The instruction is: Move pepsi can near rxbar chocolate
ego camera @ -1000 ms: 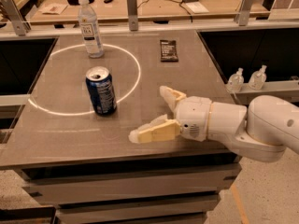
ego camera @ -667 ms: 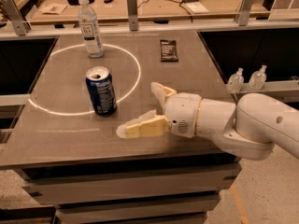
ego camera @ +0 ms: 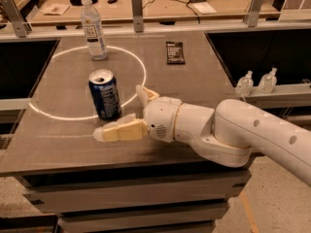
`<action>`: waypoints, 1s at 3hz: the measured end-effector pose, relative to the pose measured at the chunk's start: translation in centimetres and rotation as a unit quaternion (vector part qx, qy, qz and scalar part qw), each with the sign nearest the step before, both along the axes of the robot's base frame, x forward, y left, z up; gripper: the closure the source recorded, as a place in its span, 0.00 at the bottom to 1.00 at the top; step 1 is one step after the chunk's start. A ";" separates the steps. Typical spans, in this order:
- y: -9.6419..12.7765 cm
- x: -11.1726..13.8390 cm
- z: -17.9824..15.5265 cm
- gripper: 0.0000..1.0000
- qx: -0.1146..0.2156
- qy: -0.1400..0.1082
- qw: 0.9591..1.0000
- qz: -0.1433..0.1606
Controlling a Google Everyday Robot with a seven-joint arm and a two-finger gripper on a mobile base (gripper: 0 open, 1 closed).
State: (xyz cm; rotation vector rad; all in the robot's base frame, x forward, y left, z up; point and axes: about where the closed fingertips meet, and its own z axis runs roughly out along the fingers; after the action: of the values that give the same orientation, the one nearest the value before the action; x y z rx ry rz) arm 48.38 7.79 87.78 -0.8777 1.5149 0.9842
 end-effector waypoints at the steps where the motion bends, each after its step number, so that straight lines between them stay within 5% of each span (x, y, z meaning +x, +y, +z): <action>1: 1.7 1.1 0.4 0.00 -0.003 -0.023 1.000 -0.006; 3: 4.4 3.7 0.7 0.00 -0.003 -0.052 0.999 -0.015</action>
Offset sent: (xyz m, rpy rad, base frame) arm 0.0447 0.0451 0.0032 -0.0156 -0.1130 -0.0438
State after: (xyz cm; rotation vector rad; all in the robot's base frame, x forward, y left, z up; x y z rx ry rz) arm 52.07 12.17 88.51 -0.8950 1.4400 0.8988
